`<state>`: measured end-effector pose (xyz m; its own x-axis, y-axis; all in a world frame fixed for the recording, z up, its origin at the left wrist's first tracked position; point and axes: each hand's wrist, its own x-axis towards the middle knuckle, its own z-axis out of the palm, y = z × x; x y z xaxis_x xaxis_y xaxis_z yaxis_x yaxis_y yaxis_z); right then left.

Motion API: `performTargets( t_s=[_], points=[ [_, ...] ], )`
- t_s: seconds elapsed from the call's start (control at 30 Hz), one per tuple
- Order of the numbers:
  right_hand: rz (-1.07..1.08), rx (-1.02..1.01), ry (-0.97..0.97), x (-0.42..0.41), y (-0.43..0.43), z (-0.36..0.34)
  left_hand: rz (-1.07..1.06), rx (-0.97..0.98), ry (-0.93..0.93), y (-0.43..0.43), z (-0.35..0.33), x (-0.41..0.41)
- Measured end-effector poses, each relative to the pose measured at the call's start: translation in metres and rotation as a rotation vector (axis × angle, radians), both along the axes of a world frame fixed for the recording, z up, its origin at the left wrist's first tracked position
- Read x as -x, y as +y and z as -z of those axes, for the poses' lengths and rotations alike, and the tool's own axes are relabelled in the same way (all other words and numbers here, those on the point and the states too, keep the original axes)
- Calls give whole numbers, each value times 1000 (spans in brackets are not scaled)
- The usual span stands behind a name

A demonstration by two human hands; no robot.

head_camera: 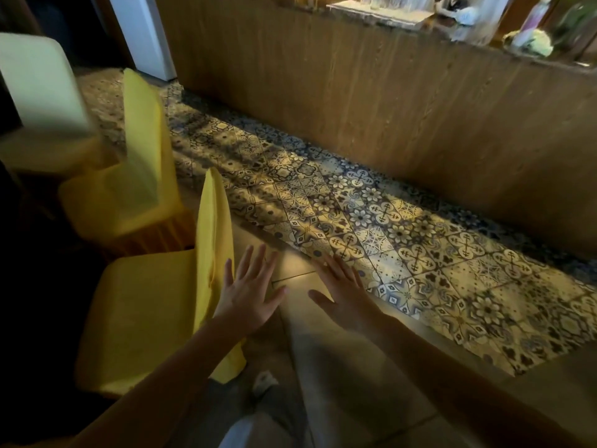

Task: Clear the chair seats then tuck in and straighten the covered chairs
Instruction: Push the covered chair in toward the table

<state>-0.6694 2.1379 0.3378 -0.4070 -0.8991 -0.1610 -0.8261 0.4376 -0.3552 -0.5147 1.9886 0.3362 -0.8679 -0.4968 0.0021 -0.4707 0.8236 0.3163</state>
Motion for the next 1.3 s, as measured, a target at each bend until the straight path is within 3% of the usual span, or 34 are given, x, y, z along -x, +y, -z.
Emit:
performTargets(
  t_s=[0.37, 0.53, 0.77, 0.9, 1.07, 1.3],
  points=[
    [-101, -38, -25, 100, -134, -15, -170, 4, -33, -112, -2, 95],
    [-192, -13, -48, 116, -184, -6, -204, -21, 13, -142, -1, 92],
    [-370, -27, -71, 123, -246, -1, -406, -60, 10, -163, 8, 78],
    [-547, -84, -98, 128, -287, -7, -588, -65, -49, -164, 14, 67],
    [-839, -80, -42, 129, -345, -21, -884, -226, -58, -148, 14, 65],
    [-1176, -111, 40, 123, -382, -4, -1099, -340, -93, -106, 31, 64]
  ],
)
